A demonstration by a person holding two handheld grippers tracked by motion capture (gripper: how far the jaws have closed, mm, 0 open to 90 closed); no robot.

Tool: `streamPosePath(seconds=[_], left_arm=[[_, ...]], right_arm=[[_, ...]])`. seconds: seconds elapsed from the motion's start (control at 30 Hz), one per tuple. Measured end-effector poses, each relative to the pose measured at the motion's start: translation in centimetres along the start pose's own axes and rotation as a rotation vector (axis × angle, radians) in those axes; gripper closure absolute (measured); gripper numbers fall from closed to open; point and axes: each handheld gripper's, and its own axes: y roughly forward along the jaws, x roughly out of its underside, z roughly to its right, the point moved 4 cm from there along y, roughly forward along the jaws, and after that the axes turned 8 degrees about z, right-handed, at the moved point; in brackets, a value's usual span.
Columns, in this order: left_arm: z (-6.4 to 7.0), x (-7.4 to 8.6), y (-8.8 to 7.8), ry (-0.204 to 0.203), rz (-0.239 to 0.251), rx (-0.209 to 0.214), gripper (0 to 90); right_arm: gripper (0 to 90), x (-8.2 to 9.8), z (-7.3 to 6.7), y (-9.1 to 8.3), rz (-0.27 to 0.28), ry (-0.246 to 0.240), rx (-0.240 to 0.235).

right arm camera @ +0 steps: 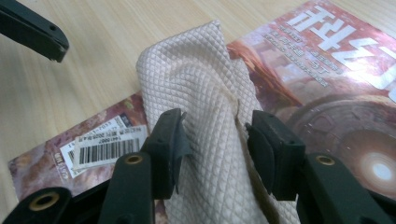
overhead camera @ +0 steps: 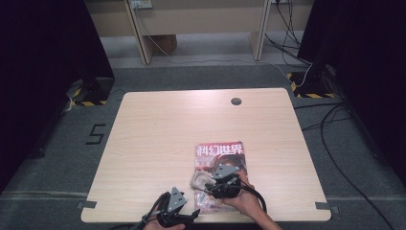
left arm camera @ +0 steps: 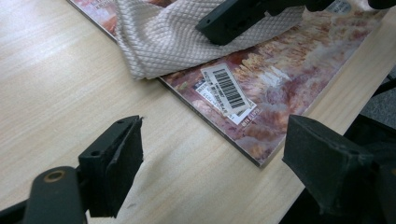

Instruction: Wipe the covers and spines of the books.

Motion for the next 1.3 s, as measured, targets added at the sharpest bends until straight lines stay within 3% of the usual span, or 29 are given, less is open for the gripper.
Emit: streamPosePath(seconds=[0.13, 0.4, 0.67, 0.8, 1.03, 1.17, 1.3], left_arm=[[0.0, 0.1, 0.0, 0.003, -0.002, 0.000, 19.3], [0.1, 0.1, 0.1, 0.004, -0.004, 0.002, 19.3], [0.1, 0.2, 0.2, 0.011, -0.013, 0.002, 19.3], [0.2, 0.1, 0.3, 0.014, -0.015, 0.004, 19.3], [0.2, 0.2, 0.4, 0.018, -0.020, 0.006, 19.3], [0.2, 0.2, 0.3, 0.019, -0.019, 0.006, 19.3], [0.2, 0.2, 0.4, 0.018, -0.022, 0.005, 19.3]], right_arm=[[53.7, 0.4, 1.2, -0.6, -0.010, 0.005, 0.028], [52.7, 1.4, 4.8, -2.0, -0.014, 0.074, 0.102], [52.2, 2.3, 8.8, -3.0, -0.006, 0.150, 0.213], [52.2, 2.4, 10.1, -3.2, -0.012, 0.138, 0.275], [51.8, 2.5, 11.1, -3.4, -0.010, 0.143, 0.315], [53.4, 2.5, 10.9, -3.4, -0.018, 0.143, 0.325], [55.0, 2.3, 10.2, -3.4, -0.028, 0.100, 0.319]])
